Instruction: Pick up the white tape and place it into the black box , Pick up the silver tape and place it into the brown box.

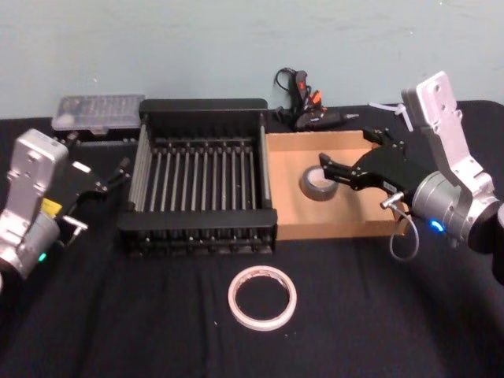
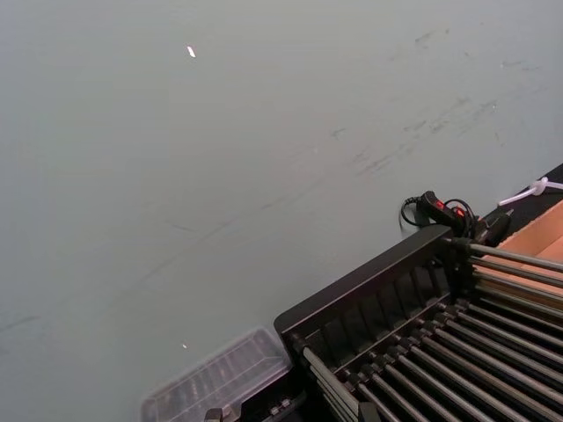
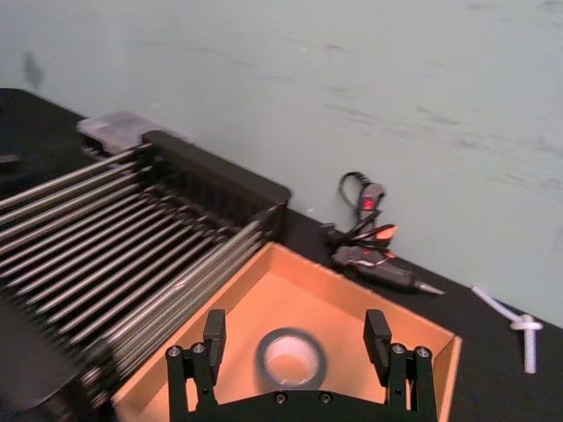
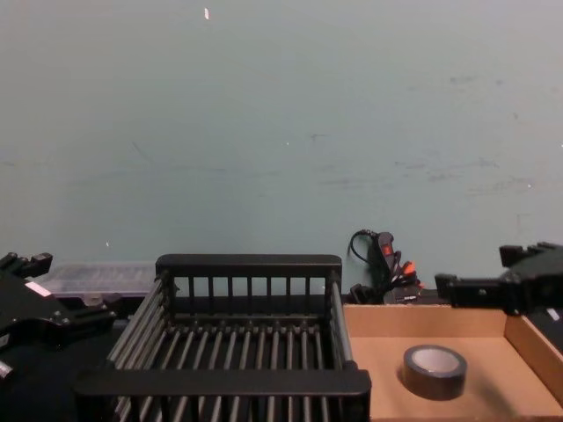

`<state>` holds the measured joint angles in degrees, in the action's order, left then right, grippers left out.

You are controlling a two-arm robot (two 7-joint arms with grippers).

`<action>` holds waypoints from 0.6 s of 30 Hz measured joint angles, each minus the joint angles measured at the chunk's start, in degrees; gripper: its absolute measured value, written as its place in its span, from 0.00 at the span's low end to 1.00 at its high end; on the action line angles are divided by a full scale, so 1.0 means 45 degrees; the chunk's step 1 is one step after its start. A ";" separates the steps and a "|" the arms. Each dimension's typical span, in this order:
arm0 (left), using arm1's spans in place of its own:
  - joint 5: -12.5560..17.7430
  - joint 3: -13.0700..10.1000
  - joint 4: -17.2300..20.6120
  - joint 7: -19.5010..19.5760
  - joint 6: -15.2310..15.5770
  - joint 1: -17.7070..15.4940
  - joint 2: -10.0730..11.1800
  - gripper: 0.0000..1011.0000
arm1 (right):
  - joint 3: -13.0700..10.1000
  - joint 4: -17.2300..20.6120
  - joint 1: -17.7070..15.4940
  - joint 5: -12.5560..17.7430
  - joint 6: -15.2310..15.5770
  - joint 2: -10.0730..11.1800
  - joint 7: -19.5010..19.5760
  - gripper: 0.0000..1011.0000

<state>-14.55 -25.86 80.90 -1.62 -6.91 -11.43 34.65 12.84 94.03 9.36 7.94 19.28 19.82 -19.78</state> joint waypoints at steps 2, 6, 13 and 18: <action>0.0000 0.0000 0.0000 0.0000 0.0000 0.0000 0.0000 0.99 | 0.0000 0.0321 -0.0263 0.0103 0.0031 0.0175 -0.0116 0.99; 0.0000 0.0000 0.0000 0.0000 0.0000 0.0000 0.0000 0.99 | -0.0006 0.1050 -0.0932 0.0358 0.0127 0.0560 -0.0297 0.99; 0.0000 0.0000 0.0000 0.0000 0.0000 0.0000 0.0001 0.99 | 0.0052 0.1886 -0.1883 0.0759 0.0262 0.1055 -0.0520 0.99; 0.0001 -0.0001 0.0000 0.0000 -0.0001 0.0000 0.0000 0.99 | 0.0350 0.2200 -0.2373 0.0927 0.0300 0.1361 -0.0686 0.99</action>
<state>-14.55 -25.87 80.90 -1.62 -6.91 -11.43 34.65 14.41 103.93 -1.31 12.11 20.63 25.94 -22.87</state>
